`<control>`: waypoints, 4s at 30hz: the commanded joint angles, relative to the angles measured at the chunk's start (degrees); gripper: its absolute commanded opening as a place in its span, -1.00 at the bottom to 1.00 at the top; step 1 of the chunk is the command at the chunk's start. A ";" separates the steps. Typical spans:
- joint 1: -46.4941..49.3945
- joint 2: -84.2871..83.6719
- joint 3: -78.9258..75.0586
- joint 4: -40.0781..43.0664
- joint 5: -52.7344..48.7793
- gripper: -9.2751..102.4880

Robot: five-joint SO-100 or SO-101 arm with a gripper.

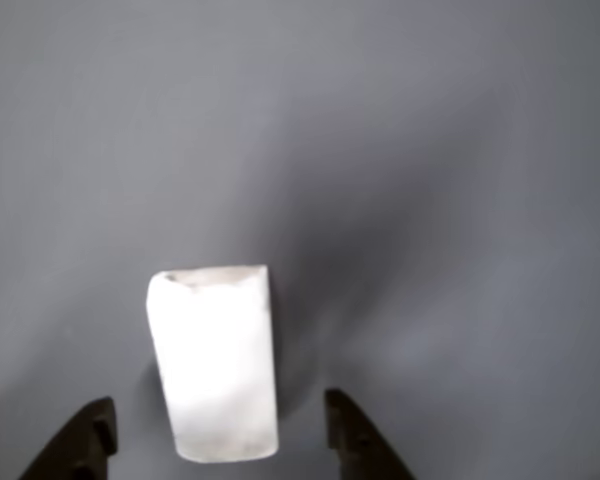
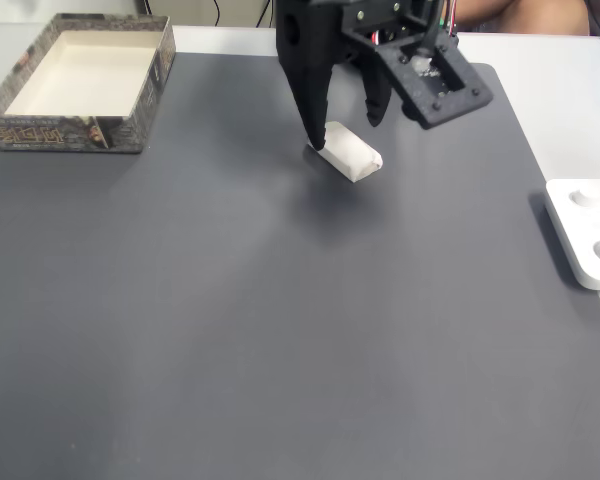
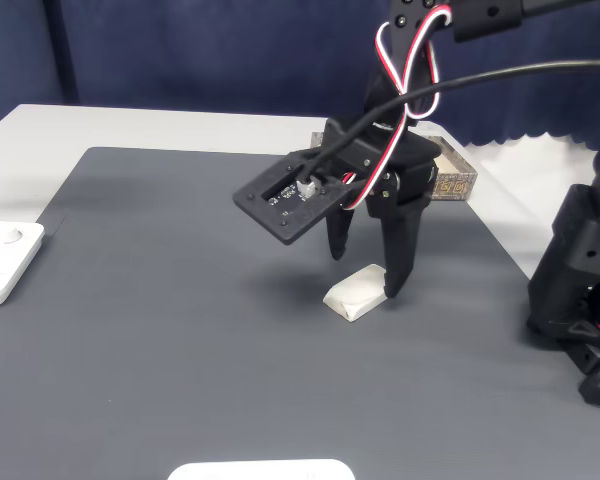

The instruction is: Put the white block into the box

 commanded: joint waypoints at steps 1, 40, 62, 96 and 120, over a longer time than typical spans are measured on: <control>0.35 2.81 0.09 -0.79 -0.44 -0.31; 1.05 -5.27 -0.35 -1.76 5.01 -0.41; -0.88 -6.94 1.14 -1.49 -1.49 -0.72; 9.49 7.21 -10.63 18.19 3.16 -0.86; 38.85 -12.39 -50.27 29.44 -8.00 -0.86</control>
